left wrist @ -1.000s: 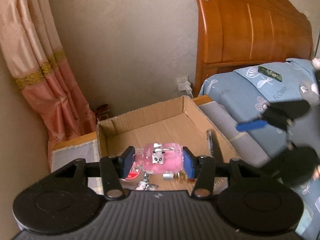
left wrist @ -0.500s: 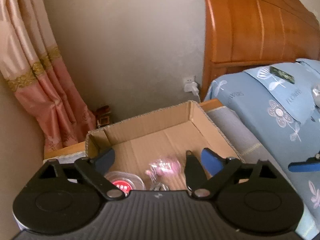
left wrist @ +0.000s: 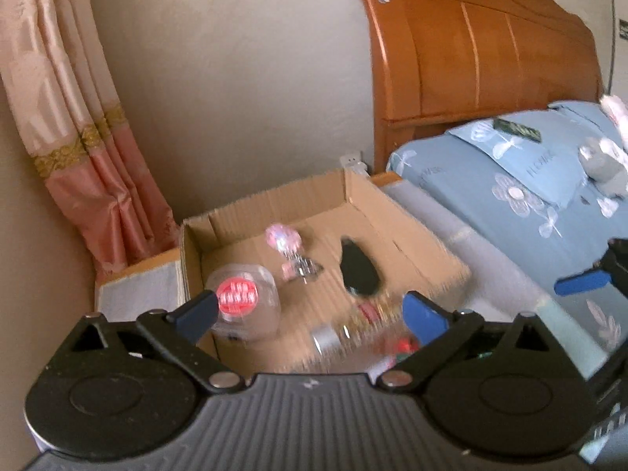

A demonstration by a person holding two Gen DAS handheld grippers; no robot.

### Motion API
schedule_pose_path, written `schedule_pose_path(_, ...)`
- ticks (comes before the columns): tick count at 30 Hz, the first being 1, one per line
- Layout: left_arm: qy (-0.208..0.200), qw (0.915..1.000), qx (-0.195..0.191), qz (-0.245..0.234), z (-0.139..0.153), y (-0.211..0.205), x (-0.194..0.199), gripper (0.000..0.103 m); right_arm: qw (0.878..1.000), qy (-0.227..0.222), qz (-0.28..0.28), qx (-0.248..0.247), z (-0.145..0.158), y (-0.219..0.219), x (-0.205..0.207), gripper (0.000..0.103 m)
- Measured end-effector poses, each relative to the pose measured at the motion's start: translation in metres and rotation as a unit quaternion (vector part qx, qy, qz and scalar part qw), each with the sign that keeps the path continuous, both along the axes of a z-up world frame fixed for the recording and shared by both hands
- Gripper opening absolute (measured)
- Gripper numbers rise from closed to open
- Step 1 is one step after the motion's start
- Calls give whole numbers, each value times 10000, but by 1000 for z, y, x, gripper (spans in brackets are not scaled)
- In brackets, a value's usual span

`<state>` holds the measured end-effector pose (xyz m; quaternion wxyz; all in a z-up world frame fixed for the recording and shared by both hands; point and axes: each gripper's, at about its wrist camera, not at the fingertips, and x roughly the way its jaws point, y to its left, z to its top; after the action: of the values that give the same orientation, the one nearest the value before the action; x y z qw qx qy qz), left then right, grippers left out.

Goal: Organize rigid objects
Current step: 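Move right tool toward grey toy figure while left tool returns to table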

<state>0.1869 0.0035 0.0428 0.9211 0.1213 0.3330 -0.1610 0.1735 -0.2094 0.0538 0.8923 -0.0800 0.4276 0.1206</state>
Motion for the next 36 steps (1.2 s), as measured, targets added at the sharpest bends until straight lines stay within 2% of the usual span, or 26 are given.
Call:
schedule_pose_path(2,-50,10000,33,-9,-8,2,-16,100,9997,-18,-183,138,-7,-1,-10,103)
schedule_pose_path(5,-176,9998,-16,17,-17,5,-39,100,9987,-110,-500,33,-20,0,-21,103)
schedule_pose_path(11,-340,9994,-70,-1,-33,8,-75,101,9956,56,-889,282,-41,0,-28,103)
schedule_pose_path(16,-267,9995,-53,-153,-46,4,-89,102,9932,48,-1149,-149,-57,2,-33,103)
schedule_pose_path(20,-78,9995,-165,-255,-56,5,-90,102,9926,244,-1183,99,-65,-13,-41,103)
schedule_pose_path(23,14,9991,-233,-352,-61,7,-87,102,9920,418,-1194,-47,-76,-17,-47,103)
schedule_pose_path(36,559,9922,-635,-911,-77,8,-49,102,9985,-136,-504,183,-83,-33,-68,103)
